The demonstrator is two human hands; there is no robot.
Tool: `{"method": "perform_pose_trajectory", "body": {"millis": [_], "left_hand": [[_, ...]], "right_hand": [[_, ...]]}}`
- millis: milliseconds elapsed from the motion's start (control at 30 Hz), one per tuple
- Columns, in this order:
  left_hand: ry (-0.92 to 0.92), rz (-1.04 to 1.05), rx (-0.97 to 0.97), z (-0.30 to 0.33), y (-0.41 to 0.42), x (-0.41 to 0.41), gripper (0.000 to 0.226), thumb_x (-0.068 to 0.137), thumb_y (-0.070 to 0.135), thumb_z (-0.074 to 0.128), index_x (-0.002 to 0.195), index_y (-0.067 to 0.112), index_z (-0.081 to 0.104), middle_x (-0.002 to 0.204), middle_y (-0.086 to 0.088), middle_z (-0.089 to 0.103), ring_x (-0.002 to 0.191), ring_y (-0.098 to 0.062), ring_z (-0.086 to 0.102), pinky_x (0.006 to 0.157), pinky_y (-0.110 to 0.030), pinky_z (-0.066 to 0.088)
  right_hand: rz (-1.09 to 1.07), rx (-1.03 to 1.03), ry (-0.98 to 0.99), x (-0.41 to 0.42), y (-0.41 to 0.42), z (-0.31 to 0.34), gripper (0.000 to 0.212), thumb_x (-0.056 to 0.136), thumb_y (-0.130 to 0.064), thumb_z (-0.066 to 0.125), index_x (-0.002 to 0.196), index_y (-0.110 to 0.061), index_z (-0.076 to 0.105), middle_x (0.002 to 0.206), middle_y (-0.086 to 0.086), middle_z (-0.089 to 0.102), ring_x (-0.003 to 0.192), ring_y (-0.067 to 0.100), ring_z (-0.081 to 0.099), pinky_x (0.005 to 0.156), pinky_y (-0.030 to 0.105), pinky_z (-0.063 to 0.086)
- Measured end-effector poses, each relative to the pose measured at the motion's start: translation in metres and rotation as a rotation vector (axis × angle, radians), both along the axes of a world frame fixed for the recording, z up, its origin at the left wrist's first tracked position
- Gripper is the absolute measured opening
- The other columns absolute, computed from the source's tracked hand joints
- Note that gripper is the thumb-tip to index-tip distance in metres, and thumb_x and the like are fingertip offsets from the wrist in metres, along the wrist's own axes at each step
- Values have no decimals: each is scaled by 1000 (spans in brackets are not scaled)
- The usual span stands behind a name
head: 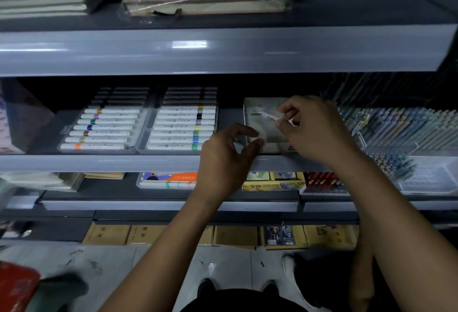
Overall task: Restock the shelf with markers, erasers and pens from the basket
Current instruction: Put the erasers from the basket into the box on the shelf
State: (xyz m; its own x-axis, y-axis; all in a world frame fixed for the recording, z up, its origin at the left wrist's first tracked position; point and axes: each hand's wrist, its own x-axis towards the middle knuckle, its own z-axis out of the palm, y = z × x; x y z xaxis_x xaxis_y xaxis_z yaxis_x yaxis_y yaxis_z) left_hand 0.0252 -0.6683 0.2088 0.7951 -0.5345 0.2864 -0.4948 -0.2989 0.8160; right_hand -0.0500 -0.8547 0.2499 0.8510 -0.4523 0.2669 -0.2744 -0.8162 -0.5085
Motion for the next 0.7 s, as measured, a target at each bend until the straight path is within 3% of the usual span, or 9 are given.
{"method": "perform_pose_trajectory", "body": {"millis": [133,200,300,433,533,600,700], "left_hand": [[-90,-9,79,-5,-5,-2,16,97,32,74,111,27,78,90,18,65,71,13,59,60,-1,37],[-95,-28,98,-5,-7,-1,13,98,31,72,109,27,79,88,20,63,71,16,58,61,0,37],[-74,-48,160,-6,-9,-1,13,100,31,70,108,32,80,82,20,62,62,9,57,57,-3,38],[-84,-64,156,-8,-11,1,14,101,23,69,107,27,81,87,16,70,66,2,59,60,-5,39],[-87,-72,148,-9,-11,2,14,101,21,68,107,24,81,95,11,77,75,-2,63,63,-5,40],[-76,-74,139,-9,-11,2,14,101,21,68,106,23,81,93,11,76,70,-1,61,62,-5,39],[-70,-78,142,-9,-11,2,13,101,21,68,105,23,80,94,11,76,65,1,59,61,-6,38]], "right_hand": [[47,-102,116,16,-6,-5,21,90,-22,75,111,-16,73,105,6,72,95,23,66,84,35,56],[72,-133,160,26,-5,-10,23,90,-22,76,112,-17,74,110,8,72,100,26,66,82,30,52],[100,-161,195,38,-2,-14,25,89,-20,77,114,-18,74,116,6,72,103,24,67,82,27,49],[123,-147,223,51,0,-20,27,88,-13,76,115,-18,76,118,8,73,105,26,69,89,28,53],[94,-162,199,56,2,-23,19,85,-13,75,104,-15,78,107,10,75,97,28,69,85,37,59],[74,-152,169,59,4,-25,12,83,-17,78,95,-16,77,96,8,75,91,28,69,79,38,59],[55,-111,159,62,4,-26,8,86,-21,79,92,-16,77,97,7,75,91,27,69,80,40,60]]}}
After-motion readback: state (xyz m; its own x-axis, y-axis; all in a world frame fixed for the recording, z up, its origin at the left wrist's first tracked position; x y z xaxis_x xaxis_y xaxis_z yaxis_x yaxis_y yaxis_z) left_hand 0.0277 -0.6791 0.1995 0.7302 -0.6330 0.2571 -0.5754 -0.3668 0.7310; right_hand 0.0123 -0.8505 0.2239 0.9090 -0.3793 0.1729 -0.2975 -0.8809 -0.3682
